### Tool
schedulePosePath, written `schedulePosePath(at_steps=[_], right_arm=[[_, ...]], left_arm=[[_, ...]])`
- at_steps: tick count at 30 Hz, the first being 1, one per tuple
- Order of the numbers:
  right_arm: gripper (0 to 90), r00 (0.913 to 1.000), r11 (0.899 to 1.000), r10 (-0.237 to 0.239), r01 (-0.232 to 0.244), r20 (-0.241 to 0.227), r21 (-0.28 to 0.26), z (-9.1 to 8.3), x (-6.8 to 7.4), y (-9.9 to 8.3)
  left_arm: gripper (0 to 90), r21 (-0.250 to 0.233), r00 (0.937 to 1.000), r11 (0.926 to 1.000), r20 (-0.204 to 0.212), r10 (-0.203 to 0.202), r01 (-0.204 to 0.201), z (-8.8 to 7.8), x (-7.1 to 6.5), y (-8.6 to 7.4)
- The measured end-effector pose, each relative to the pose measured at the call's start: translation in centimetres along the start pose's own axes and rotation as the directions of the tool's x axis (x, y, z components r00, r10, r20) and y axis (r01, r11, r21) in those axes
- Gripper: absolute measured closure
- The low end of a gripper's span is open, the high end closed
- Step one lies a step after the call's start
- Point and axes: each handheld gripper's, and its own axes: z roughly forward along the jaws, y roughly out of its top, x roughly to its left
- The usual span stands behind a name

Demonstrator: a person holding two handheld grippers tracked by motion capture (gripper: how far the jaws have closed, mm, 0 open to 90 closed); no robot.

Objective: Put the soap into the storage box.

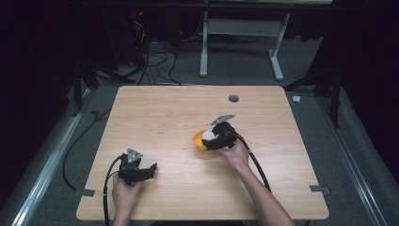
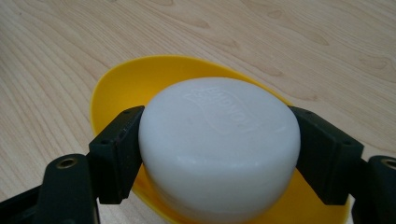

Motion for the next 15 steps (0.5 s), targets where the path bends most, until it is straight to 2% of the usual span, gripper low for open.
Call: schedulePosePath(at_steps=[2, 6, 8, 15], right_arm=[[24.3, 1.0000, 1.000, -0.002, 0.002, -0.001, -0.001, 0.0, 0.1, 0.0], [25.2, 0.9998, 0.998, 0.012, -0.012, -0.016, -0.057, -0.9, 0.0, 0.3], [25.5, 0.9999, 0.997, 0.002, -0.003, -0.014, -0.080, -1.3, 0.0, 0.4], [26.3, 0.9996, 0.994, 0.013, -0.016, -0.025, -0.104, -2.2, -0.4, 0.3]], left_arm=[[20.3, 0.000, 1.0000, 1.0000, 0.000, 0.000, 0.000, 0.0, 0.0, 0.0], [20.3, 0.000, 1.0000, 1.0000, 0.000, 0.000, 0.000, 0.0, 0.0, 0.0], [20.3, 0.000, 1.0000, 1.0000, 0.000, 0.000, 0.000, 0.0, 0.0, 0.0], [20.3, 0.000, 1.0000, 1.0000, 0.000, 0.000, 0.000, 0.0, 0.0, 0.0]])
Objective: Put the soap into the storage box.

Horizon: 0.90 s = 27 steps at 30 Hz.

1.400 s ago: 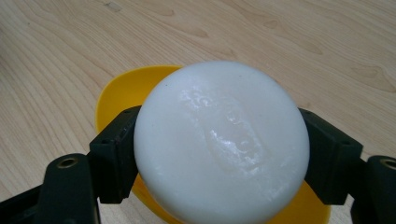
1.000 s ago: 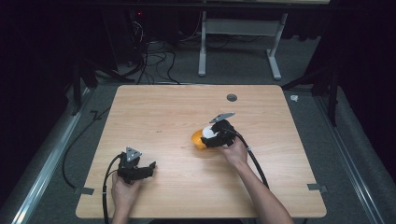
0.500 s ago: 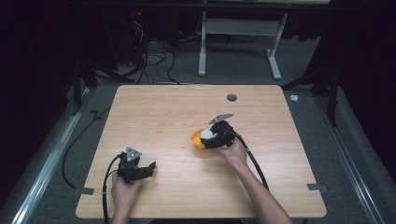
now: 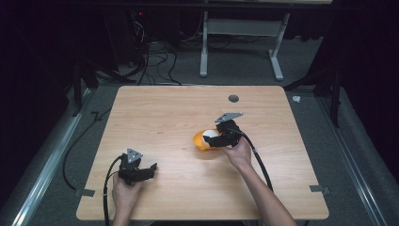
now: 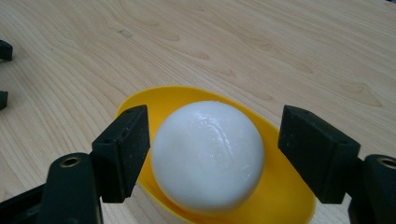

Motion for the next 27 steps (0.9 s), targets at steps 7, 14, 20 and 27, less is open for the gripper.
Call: schedulePosePath(at_steps=[7, 14, 20, 27], right_arm=[[27.6, 1.0000, 1.000, -0.001, 0.001, 0.004, -0.017, -0.8, -0.2, 0.0], [28.1, 0.9999, 0.999, 0.007, -0.007, 0.013, -0.038, -1.7, -0.6, 0.0], [28.2, 0.9997, 0.999, 0.015, -0.014, 0.020, -0.048, -2.3, -0.9, -0.1], [28.3, 0.9993, 0.998, 0.022, -0.021, 0.028, -0.059, -3.0, -1.2, -0.2]], left_arm=[[20.3, 0.000, 1.0000, 1.0000, 0.000, 0.000, 0.000, 0.0, 0.0, 0.0], [20.3, 0.000, 1.0000, 1.0000, 0.000, 0.000, 0.000, 0.0, 0.0, 0.0], [20.3, 0.000, 1.0000, 1.0000, 0.000, 0.000, 0.000, 0.0, 0.0, 0.0], [20.3, 0.000, 1.0000, 1.0000, 0.000, 0.000, 0.000, 0.0, 0.0, 0.0]])
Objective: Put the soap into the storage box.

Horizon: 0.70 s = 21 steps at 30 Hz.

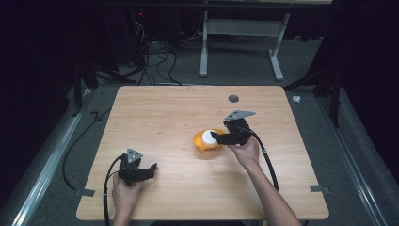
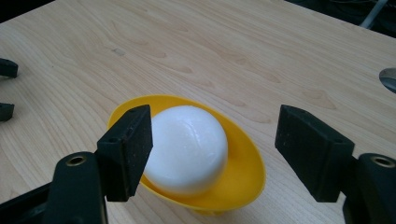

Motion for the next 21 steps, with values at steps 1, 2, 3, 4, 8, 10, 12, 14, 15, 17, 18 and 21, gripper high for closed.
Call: schedulePosePath(at_steps=[1, 2, 3, 4, 8, 10, 12, 14, 15, 17, 18, 21], right_arm=[[28.4, 1.0000, 1.000, -0.001, 0.001, 0.000, -0.007, -0.2, -0.1, 0.0], [28.4, 1.0000, 1.000, -0.001, 0.001, 0.000, -0.007, -0.2, -0.1, 0.0], [28.4, 1.0000, 1.000, -0.001, 0.001, 0.003, -0.008, -0.3, -0.2, 0.0], [28.4, 1.0000, 1.000, 0.001, -0.001, 0.004, -0.011, -0.5, -0.2, -0.1], [28.4, 0.9999, 1.000, 0.007, -0.007, 0.007, -0.015, -0.8, -0.4, -0.1], [28.4, 0.9999, 1.000, 0.004, -0.004, 0.010, -0.019, -1.0, -0.6, -0.2], [28.5, 0.9998, 1.000, 0.010, -0.010, 0.017, -0.023, -1.3, -0.8, -0.3], [28.6, 0.9996, 1.000, 0.018, -0.017, 0.020, -0.025, -1.6, -0.9, -0.3], [28.6, 0.9996, 1.000, 0.018, -0.017, 0.020, -0.025, -1.6, -0.9, -0.3], [28.7, 0.9995, 0.999, 0.020, -0.019, 0.024, -0.029, -2.0, -1.1, -0.4], [28.7, 0.9994, 0.999, 0.018, -0.017, 0.029, -0.032, -2.1, -1.2, -0.4], [28.9, 0.9992, 0.999, 0.021, -0.020, 0.033, -0.042, -2.6, -1.4, -0.4]], left_arm=[[20.3, 0.000, 1.0000, 1.0000, 0.000, 0.000, 0.000, 0.0, 0.0, 0.0], [20.3, 0.000, 1.0000, 1.0000, 0.000, 0.000, 0.000, 0.0, 0.0, 0.0], [20.3, 0.000, 1.0000, 1.0000, 0.000, 0.000, 0.000, 0.0, 0.0, 0.0], [20.3, 0.000, 1.0000, 1.0000, 0.000, 0.000, 0.000, 0.0, 0.0, 0.0], [20.3, 0.000, 1.0000, 1.0000, 0.000, 0.000, 0.000, 0.0, 0.0, 0.0], [20.3, 0.000, 1.0000, 1.0000, 0.000, 0.000, 0.000, 0.0, 0.0, 0.0], [20.3, 0.000, 1.0000, 1.0000, 0.000, 0.000, 0.000, 0.0, 0.0, 0.0], [20.3, 0.000, 1.0000, 1.0000, 0.000, 0.000, 0.000, 0.0, 0.0, 0.0], [20.3, 0.000, 1.0000, 1.0000, 0.000, 0.000, 0.000, 0.0, 0.0, 0.0], [20.3, 0.000, 1.0000, 1.0000, 0.000, 0.000, 0.000, 0.0, 0.0, 0.0], [20.3, 0.000, 1.0000, 1.0000, 0.000, 0.000, 0.000, 0.0, 0.0, 0.0], [20.3, 0.000, 1.0000, 1.0000, 0.000, 0.000, 0.000, 0.0, 0.0, 0.0]])
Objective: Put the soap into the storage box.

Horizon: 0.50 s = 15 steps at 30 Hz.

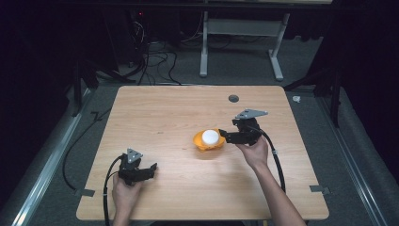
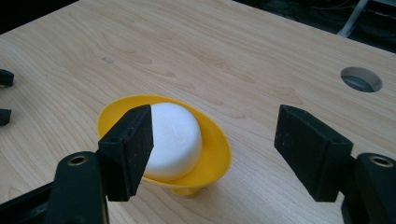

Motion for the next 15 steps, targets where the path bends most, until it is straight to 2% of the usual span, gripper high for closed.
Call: schedulePosePath(at_steps=[10, 13, 15], right_arm=[[29.2, 0.9997, 1.000, 0.006, -0.006, 0.025, -0.005, -1.4, -0.6, -0.4], [30.6, 0.9993, 0.999, 0.017, -0.016, 0.034, -0.033, -2.1, -0.9, -0.8], [30.6, 0.9992, 0.999, 0.019, -0.018, 0.036, -0.033, -2.2, -1.0, -0.9]], left_arm=[[20.3, 0.000, 1.0000, 1.0000, 0.000, 0.000, 0.000, 0.0, 0.0, 0.0], [20.3, 0.000, 1.0000, 1.0000, 0.000, 0.000, 0.000, 0.0, 0.0, 0.0], [20.3, 0.000, 1.0000, 1.0000, 0.000, 0.000, 0.000, 0.0, 0.0, 0.0]])
